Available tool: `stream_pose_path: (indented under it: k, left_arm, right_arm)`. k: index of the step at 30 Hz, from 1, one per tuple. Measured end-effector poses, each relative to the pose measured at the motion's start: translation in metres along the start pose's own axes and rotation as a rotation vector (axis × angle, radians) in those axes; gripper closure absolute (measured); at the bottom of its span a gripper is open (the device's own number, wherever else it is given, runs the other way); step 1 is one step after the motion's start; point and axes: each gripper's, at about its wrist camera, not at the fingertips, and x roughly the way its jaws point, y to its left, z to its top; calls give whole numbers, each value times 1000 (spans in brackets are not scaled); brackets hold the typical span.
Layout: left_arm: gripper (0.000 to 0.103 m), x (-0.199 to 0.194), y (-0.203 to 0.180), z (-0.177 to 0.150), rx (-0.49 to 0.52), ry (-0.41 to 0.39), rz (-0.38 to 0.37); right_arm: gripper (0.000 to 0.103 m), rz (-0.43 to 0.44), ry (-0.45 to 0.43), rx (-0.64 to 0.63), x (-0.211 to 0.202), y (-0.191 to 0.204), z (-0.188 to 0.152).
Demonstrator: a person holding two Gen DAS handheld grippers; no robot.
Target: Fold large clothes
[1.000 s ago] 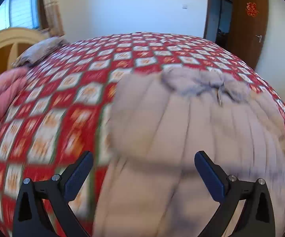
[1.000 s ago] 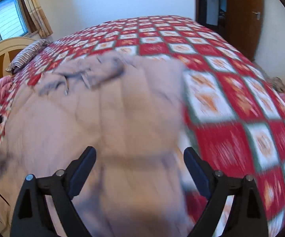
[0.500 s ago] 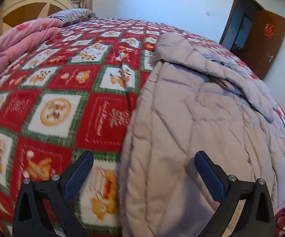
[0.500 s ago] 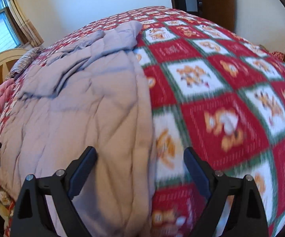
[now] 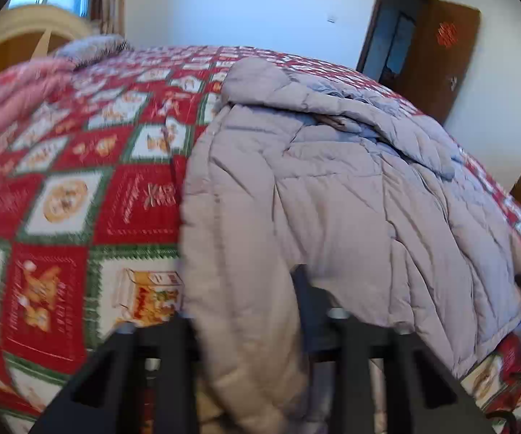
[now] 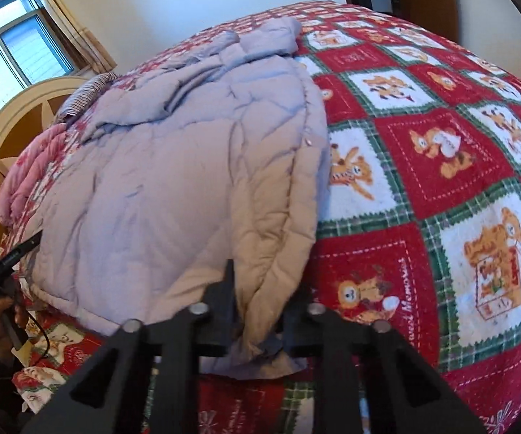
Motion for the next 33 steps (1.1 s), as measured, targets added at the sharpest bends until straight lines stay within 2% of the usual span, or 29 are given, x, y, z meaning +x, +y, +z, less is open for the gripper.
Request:
stream_pose_path:
  k: [1,4,7,12,15,18,21,25,29,33]
  left_arm:
    - [88,-6,-1,1,11,-11,-12]
    - [92,-27,-1,5,22,-52,-45]
    - [94,-54,-4,8,24,-97,-98]
    - [95,-111,-13,23,25,-183,-227]
    - [95,-145,-19,40,32,-257,-288]
    - [95,-161,-21,61,50,-316,-316]
    - [95,-148,-21,85,90,-364,-270]
    - [90,-102,-6,125,45,-386,-229]
    - [89,-60,-5,160,-18,-324,-186]
    - [86,-22,7,185,-113,-284,-205]
  right_arm:
    - [86,1,-4,-3,-1,1,1]
    - [89,19,-27,6,-10,1,-1]
    - [90,59,-53,17,-31,-1,1]
    - [91,103,-116,5,-79,3,8]
    - [91,123,-175,-11,-112,10,15]
    - [91,150,-275,-21,-150,17,32]
    - [91,146,-366,-41,-167,23,60]
    - [92,142,-411,-23,-142,24,114]
    - [92,116,-441,4,-107,36,156]
    - [92,88,-448,48,-73,37,190]
